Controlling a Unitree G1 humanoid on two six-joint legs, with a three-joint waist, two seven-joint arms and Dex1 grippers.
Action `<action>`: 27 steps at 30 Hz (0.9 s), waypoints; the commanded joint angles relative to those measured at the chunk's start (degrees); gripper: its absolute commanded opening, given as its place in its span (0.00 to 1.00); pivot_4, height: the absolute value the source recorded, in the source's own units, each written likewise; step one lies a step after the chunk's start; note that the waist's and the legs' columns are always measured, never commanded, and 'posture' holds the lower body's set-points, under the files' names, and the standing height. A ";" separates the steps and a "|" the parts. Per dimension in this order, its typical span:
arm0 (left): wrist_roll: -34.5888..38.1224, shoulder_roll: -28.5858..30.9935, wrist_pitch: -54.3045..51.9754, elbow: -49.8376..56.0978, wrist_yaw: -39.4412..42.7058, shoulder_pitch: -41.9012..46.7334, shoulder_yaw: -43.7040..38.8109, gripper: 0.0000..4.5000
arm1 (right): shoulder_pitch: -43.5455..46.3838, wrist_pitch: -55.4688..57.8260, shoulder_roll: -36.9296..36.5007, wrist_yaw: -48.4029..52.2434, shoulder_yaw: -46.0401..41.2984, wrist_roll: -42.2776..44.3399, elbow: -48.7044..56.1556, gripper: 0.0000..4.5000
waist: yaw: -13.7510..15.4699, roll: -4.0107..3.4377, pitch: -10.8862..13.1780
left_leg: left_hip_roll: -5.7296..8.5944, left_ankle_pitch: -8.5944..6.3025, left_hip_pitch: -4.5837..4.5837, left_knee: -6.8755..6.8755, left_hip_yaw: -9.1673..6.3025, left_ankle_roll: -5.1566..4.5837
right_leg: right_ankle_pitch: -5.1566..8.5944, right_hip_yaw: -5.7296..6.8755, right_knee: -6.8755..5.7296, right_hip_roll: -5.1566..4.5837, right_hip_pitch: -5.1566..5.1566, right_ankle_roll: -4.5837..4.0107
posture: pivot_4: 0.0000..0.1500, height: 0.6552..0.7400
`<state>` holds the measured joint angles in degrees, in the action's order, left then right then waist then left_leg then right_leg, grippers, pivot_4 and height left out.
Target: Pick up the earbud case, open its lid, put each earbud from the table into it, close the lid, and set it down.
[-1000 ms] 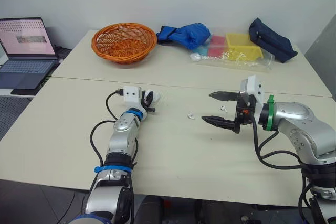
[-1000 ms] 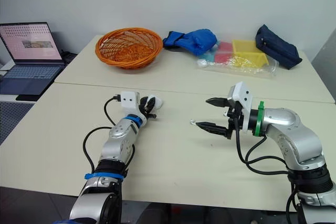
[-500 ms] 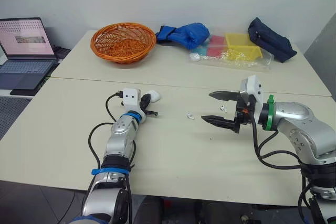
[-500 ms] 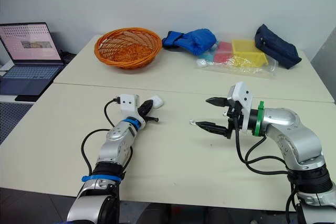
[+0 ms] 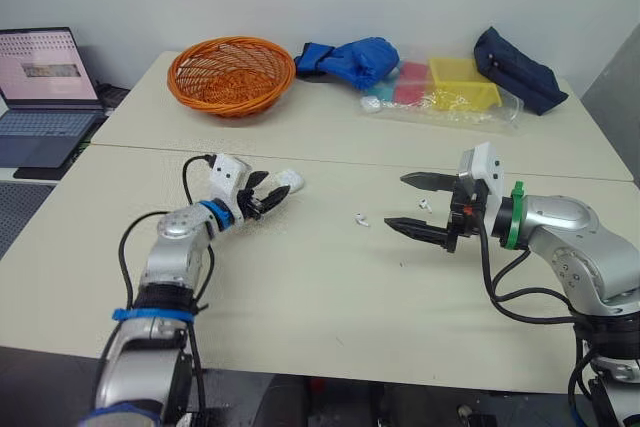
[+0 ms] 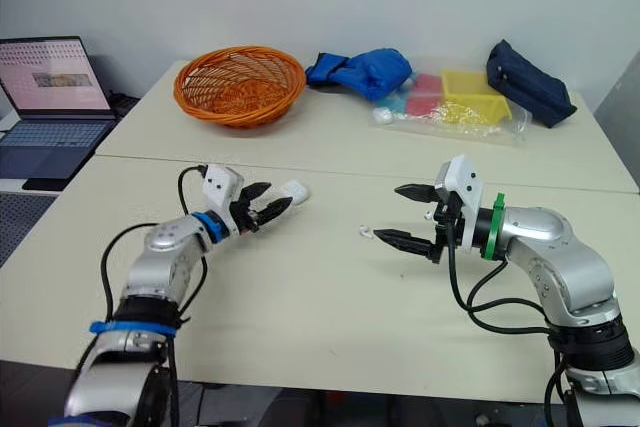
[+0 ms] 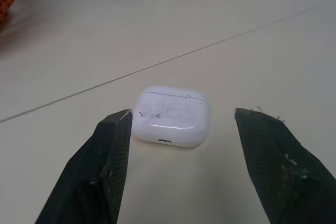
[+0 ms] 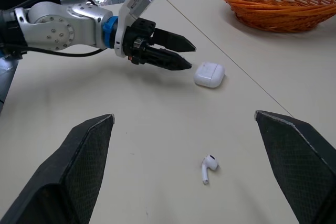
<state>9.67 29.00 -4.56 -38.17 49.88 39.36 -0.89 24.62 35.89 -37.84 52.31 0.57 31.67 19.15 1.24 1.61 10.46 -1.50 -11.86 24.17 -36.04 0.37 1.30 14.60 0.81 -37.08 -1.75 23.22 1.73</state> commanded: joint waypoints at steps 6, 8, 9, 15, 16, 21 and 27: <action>-8.02 -2.49 5.35 -22.15 0.40 14.86 4.59 0.99 | -0.91 0.36 -0.38 -1.16 -2.13 1.82 3.50 1.00 | -0.05 0.01 0.00 | -0.07 -0.01 0.12 -0.01 -0.06 -0.01 | 0.00 0.03 0.00 0.14 0.08 0.00 | 1.00 1.00; -9.17 -2.97 5.88 -25.33 -0.58 15.84 4.88 0.99 | -1.23 0.51 -0.73 -1.44 -2.44 2.07 3.98 1.00 | -0.15 0.01 0.00 | -0.08 -0.01 0.13 -0.01 -0.05 -0.01 | 0.00 0.01 -0.02 0.16 0.10 0.00 | 1.00 1.00; -9.66 -3.04 6.35 -26.41 -1.20 16.09 4.95 0.99 | -1.35 0.54 -0.86 -1.53 -2.56 2.12 4.14 1.00 | -0.27 0.01 0.00 | -0.09 -0.01 0.13 -0.01 -0.05 -0.01 | 0.00 0.01 -0.01 0.17 0.11 0.00 | 1.00 1.00; -9.66 -2.05 7.64 -29.32 -0.44 16.06 4.00 0.99 | -2.64 1.25 -1.44 -2.25 -3.94 2.56 5.45 1.00 | -0.47 0.01 0.00 | -0.19 -0.01 0.05 -0.05 -0.06 -0.01 | -0.04 -0.01 -0.15 0.26 0.11 -0.08 | 1.00 1.00; -9.62 -1.90 7.74 -29.58 -0.10 16.07 3.86 0.99 | -2.81 1.23 -1.48 -2.28 -3.95 2.54 5.58 1.00 | -0.57 0.01 0.00 | -0.20 -0.01 0.04 -0.06 -0.06 -0.01 | -0.05 -0.01 -0.17 0.28 0.11 -0.09 | 1.00 1.00; -9.73 -1.81 7.39 -30.82 2.56 16.42 3.40 0.99 | -2.62 1.24 -1.37 -2.52 -3.81 2.60 5.64 1.00 | -1.31 0.01 0.00 | -0.22 0.00 -0.06 -0.07 -0.01 -0.02 | -0.07 -0.09 -0.26 0.32 0.10 -0.12 | 1.00 1.00; -10.45 -1.55 7.56 -31.84 4.13 17.05 3.25 0.73 | -2.13 1.21 -1.59 -2.30 -3.89 2.49 5.07 1.00 | -1.32 0.01 0.00 | -0.22 0.00 -0.08 -0.07 0.01 -0.02 | -0.06 -0.11 -0.28 0.34 0.10 -0.11 | 1.00 1.00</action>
<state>0.38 27.37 3.11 -68.76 53.20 56.00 1.95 21.48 37.51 -38.75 49.91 -1.27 32.90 22.73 -0.08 1.62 10.46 -1.72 -11.86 24.09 -36.11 0.39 1.28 14.54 0.69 -37.36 -1.42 23.32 1.62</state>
